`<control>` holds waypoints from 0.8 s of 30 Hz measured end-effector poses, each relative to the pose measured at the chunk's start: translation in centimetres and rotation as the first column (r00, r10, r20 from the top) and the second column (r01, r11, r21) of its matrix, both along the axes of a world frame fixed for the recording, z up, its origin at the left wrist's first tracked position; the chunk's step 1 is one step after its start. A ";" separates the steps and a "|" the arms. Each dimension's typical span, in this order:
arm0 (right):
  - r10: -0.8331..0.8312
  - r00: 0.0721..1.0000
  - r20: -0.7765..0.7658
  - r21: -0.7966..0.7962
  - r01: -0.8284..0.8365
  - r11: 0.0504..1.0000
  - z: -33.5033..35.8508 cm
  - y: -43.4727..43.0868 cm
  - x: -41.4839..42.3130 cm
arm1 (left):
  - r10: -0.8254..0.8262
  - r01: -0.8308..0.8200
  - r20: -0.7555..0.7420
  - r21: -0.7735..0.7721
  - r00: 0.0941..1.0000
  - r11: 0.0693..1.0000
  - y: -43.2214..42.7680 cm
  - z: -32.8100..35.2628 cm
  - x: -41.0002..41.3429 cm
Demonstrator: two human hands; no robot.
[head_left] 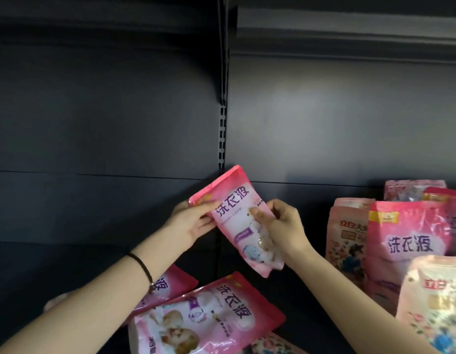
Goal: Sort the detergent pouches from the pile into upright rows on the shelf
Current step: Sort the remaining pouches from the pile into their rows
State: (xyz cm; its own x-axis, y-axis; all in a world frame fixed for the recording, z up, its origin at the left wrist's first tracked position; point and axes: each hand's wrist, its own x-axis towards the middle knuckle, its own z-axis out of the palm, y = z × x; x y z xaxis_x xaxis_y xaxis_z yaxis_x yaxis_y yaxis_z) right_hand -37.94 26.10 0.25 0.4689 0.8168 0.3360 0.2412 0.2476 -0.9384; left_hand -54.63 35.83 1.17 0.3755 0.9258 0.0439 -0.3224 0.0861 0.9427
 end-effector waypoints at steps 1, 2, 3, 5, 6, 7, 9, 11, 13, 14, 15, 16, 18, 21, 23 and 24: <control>0.025 0.997 -0.069 0.035 -0.023 0.999 -0.2 -0.4 0.0 | 0.013 -0.014 0.039 0.022 0.999 1.000 -0.1 0.5 0.5; 0.029 0.995 -0.095 0.058 -0.024 0.998 -0.4 -0.6 0.1 | 0.021 -0.024 0.056 0.061 0.998 0.998 -0.3 1.1 1.1; 0.007 0.997 -0.071 0.055 -0.003 0.998 -0.5 -0.8 0.4 | 0.023 -0.030 0.061 0.111 0.998 0.993 -0.5 1.6 1.7; -0.047 0.999 0.001 0.017 0.047 0.999 -1.0 -1.0 1.1 | 0.013 -0.024 0.057 0.195 0.998 0.980 -0.7 2.4 3.1; -0.058 0.998 -0.004 -0.002 0.058 0.998 -1.3 -1.0 1.5 | 0.005 -0.014 0.040 0.229 0.999 0.973 -0.8 2.7 3.8; -0.062 0.998 -0.024 -0.015 0.062 0.998 -1.7 -1.0 1.9 | -0.005 0.002 0.012 0.258 1.000 0.966 -0.8 2.9 4.4; -0.096 0.994 -0.056 -0.036 0.094 0.995 -2.5 -0.7 2.6 | -0.042 0.048 -0.030 0.283 0.999 0.958 -0.5 3.0 5.7; -0.176 0.981 -0.078 -0.047 0.173 0.984 -3.0 -0.2 3.2 | -0.072 0.084 -0.052 0.279 0.996 0.957 -0.2 2.7 6.8; -0.273 0.960 -0.059 -0.055 0.270 0.961 -3.3 0.3 3.8 | -0.097 0.109 -0.058 0.270 0.994 0.957 0.1 2.3 7.6; -0.305 0.951 -0.048 -0.054 0.302 0.952 -3.3 0.4 4.1 | -0.109 0.119 -0.054 0.272 0.993 0.955 0.1 2.1 8.0; -0.321 0.946 -0.044 -0.056 0.318 0.946 -3.3 0.5 4.3 | -0.115 0.125 -0.052 0.278 0.992 0.952 0.1 2.0 8.4; -0.323 0.945 -0.044 -0.063 0.320 0.945 -3.3 0.5 4.5 | -0.116 0.125 -0.049 0.282 0.992 0.951 0.1 1.9 8.6; -0.311 0.950 -0.031 -0.084 0.307 0.948 -3.1 0.5 4.6 | -0.096 0.110 -0.063 0.293 0.993 0.950 0.1 1.9 8.9; -0.308 0.951 0.010 -0.071 0.308 0.949 -2.5 0.2 4.5 | -0.040 0.100 -0.166 0.372 0.985 0.923 0.0 2.3 8.6; -0.327 0.944 0.049 0.001 0.328 0.945 -1.8 -0.4 4.2 | -0.008 0.118 -0.242 0.445 0.970 0.888 -0.2 2.7 7.8; -0.335 0.939 0.074 0.049 0.332 0.942 -1.3 -0.8 4.0 | 0.018 0.130 -0.295 0.476 0.955 0.870 -0.4 2.9 7.3</control>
State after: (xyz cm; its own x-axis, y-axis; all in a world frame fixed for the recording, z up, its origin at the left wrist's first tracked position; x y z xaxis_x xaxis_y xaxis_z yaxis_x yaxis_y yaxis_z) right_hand -33.93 25.31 -1.09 0.6828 0.6050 0.4095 0.3894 0.1730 -0.9047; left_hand -47.33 35.43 4.03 0.4910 0.7904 0.3662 -0.0466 -0.3960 0.9171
